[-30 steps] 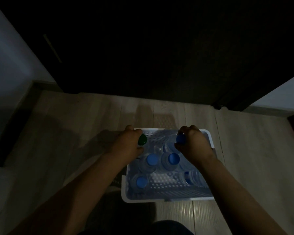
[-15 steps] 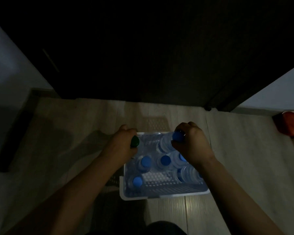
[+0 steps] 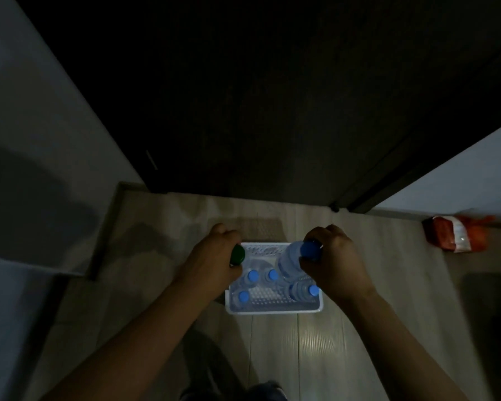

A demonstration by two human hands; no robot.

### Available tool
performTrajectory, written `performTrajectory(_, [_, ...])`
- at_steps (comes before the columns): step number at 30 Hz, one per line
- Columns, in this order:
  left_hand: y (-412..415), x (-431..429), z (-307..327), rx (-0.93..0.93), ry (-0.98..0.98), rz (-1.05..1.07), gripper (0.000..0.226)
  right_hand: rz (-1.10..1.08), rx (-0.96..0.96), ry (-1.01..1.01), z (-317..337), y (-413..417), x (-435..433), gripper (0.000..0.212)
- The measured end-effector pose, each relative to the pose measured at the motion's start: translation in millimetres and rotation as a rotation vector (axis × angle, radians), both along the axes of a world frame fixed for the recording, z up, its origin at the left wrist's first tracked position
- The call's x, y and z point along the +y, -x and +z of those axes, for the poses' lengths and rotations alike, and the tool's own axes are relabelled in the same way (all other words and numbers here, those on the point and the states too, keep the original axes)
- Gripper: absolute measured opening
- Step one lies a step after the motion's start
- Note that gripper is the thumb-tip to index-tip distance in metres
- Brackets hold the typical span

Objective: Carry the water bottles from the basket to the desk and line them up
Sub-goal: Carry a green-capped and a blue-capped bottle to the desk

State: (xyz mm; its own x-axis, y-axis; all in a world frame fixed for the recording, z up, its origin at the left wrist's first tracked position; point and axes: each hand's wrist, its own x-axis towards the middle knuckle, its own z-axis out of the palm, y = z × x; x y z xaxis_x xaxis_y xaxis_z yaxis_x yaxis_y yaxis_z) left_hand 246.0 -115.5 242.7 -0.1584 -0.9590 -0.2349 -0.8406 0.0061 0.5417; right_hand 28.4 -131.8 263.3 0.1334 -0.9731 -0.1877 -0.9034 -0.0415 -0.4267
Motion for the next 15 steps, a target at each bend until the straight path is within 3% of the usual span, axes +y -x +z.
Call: performTrajectory(15, [-53.8, 73.8, 313.3, -0.03, 0.027, 0.108, 0.033, 0.087, -0.016, -0.009, 307.6, -54.3, 70.5, 0.032])
